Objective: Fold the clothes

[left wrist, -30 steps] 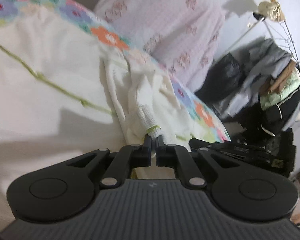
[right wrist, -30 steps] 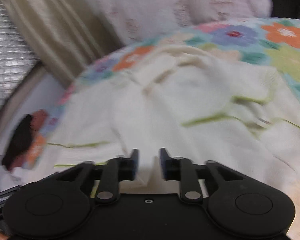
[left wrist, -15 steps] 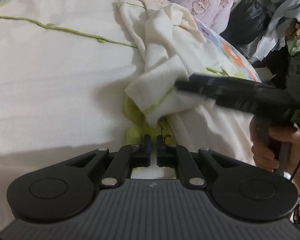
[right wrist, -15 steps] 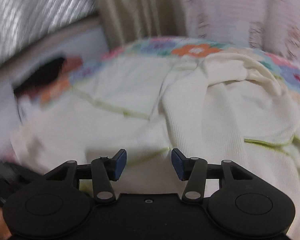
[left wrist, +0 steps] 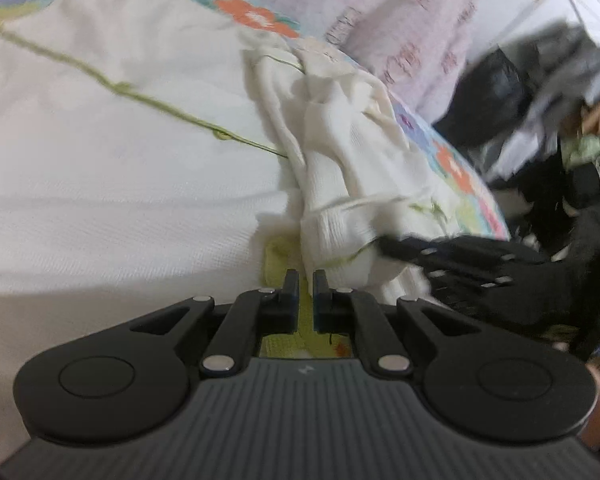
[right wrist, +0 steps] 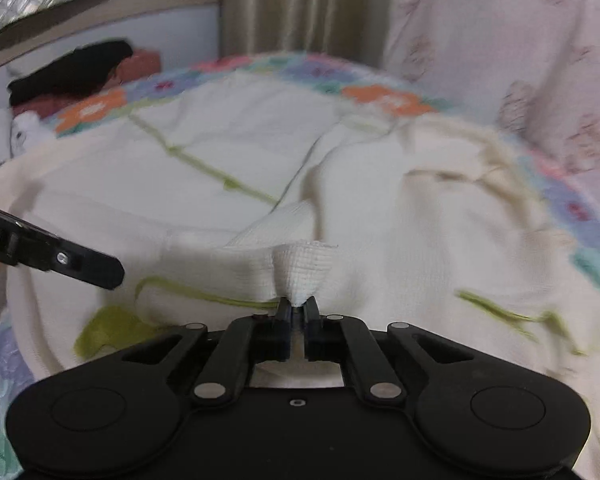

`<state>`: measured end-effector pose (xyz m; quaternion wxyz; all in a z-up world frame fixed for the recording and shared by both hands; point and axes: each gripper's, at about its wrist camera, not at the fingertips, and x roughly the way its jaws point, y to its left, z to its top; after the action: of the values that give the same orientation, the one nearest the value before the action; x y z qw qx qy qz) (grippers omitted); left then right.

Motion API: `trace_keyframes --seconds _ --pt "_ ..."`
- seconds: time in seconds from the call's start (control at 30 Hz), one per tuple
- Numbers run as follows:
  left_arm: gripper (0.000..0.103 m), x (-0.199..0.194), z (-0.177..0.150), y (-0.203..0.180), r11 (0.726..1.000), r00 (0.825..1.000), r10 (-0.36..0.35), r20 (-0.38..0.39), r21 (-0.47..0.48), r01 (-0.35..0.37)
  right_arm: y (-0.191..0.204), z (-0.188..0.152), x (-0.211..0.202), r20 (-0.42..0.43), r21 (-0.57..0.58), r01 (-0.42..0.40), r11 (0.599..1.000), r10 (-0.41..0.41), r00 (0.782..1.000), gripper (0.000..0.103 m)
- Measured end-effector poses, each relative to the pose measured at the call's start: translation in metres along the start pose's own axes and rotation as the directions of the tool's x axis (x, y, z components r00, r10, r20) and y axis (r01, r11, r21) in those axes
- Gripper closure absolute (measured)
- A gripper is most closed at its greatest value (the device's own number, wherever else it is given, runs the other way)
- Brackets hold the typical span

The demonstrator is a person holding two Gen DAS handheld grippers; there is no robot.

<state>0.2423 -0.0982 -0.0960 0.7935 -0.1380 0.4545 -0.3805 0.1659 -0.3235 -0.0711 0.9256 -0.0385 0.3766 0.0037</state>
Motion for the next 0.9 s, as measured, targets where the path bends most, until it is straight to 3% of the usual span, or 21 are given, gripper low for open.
trace_keyframes --seconds 0.07,0.23,0.33,0.43,0.5,0.6,0.67,0.7,0.77,0.87,0.9 --pt "0.098 0.0 0.0 -0.006 0.999 1.0 0.002 -0.001 0.032 -0.002 0.003 -0.006 -0.02 0.044 -0.005 0.016 1.0 -0.016 0.999 0.097" --pt "0.098 -0.001 0.0 -0.006 1.0 1.0 -0.003 0.001 0.016 0.003 0.017 -0.038 -0.04 -0.019 -0.057 -0.033 0.998 0.032 0.999 0.097" --pt "0.098 -0.001 0.0 -0.005 1.0 1.0 -0.011 0.0 -0.003 0.011 0.016 -0.059 -0.039 -0.098 -0.047 -0.051 0.998 0.046 0.994 0.097" --pt "0.098 0.001 0.0 -0.004 0.999 0.999 -0.038 0.013 -0.032 0.039 0.005 -0.07 -0.046 -0.115 0.062 -0.094 0.994 0.101 0.988 0.096" --pt "0.097 0.005 0.001 -0.004 0.997 0.998 -0.064 0.015 -0.05 0.065 -0.008 -0.074 -0.052 -0.098 0.184 -0.133 0.974 0.153 0.983 0.09" --pt "0.08 0.017 0.0 -0.006 0.995 0.997 -0.081 -0.011 -0.059 0.08 -0.032 -0.078 -0.053 -0.051 0.398 -0.224 0.889 0.265 0.963 0.077" --pt "0.062 0.025 -0.004 -0.008 0.998 0.998 -0.042 -0.048 -0.041 0.041 -0.046 -0.081 -0.05 0.004 0.518 -0.287 0.806 0.333 0.943 0.065" --pt "0.06 0.029 -0.006 -0.01 0.999 0.998 -0.017 -0.067 -0.03 0.015 -0.051 -0.082 -0.049 0.032 0.568 -0.315 0.76 0.362 0.932 0.058" --pt "0.057 0.033 -0.008 -0.013 1.0 0.996 -0.004 -0.09 -0.017 0.003 -0.057 -0.088 -0.045 0.081 0.64 -0.356 0.681 0.401 0.913 0.052" --pt "0.035 0.033 -0.008 -0.012 0.998 0.993 -0.043 -0.11 -0.045 0.039 -0.064 -0.098 -0.039 0.128 0.718 -0.384 0.581 0.431 0.893 0.048" --pt "0.037 0.033 -0.008 -0.011 0.997 0.991 -0.06 -0.116 -0.061 0.053 -0.066 -0.101 -0.038 0.14 0.741 -0.381 0.554 0.427 0.893 0.048"
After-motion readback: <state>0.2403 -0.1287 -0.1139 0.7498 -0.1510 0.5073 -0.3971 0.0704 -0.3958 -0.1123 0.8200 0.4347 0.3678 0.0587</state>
